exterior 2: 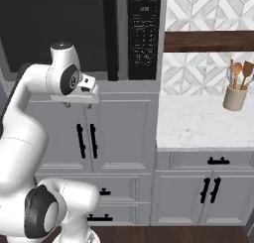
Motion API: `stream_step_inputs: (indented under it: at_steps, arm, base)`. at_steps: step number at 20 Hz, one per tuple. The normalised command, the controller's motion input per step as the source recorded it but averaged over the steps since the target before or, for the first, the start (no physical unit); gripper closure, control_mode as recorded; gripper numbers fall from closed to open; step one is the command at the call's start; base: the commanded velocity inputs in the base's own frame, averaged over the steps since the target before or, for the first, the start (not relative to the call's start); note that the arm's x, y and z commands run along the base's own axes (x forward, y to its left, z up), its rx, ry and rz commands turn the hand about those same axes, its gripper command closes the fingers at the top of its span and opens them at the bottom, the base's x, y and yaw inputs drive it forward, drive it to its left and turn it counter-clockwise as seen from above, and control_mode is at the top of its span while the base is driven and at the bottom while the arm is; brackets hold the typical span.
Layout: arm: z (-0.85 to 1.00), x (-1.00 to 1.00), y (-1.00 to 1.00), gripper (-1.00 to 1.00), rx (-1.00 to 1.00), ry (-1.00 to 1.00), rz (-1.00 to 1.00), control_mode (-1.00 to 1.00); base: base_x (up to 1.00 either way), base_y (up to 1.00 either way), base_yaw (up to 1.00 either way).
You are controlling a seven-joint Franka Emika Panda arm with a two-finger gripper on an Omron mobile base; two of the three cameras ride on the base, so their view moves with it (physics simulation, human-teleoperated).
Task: Navigate to the sink.
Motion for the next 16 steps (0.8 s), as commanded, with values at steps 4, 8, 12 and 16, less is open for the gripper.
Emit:
stream_step_inputs:
  at_steps: [4, 8, 12, 16]
  arm:
    - [0.00, 0.00, 0.00, -1.00, 0.00, 0.00, 0.00, 1.00]
    - [0.00, 0.00, 0.00, -1.00, 0.00, 0.00, 0.00, 1.00]
    - [0.00, 0.00, 0.00, -1.00, 0.00, 0.00, 0.00, 1.00]
    - [0.00, 0.00, 0.00, -1.00, 0.00, 0.00, 0.00, 1.00]
  base:
    - [0.00, 0.26, -0.94]
    - [0.00, 0.19, -0.99]
    - [0.00, 0.17, -1.00]
    - [0.00, 0.16, -1.00]
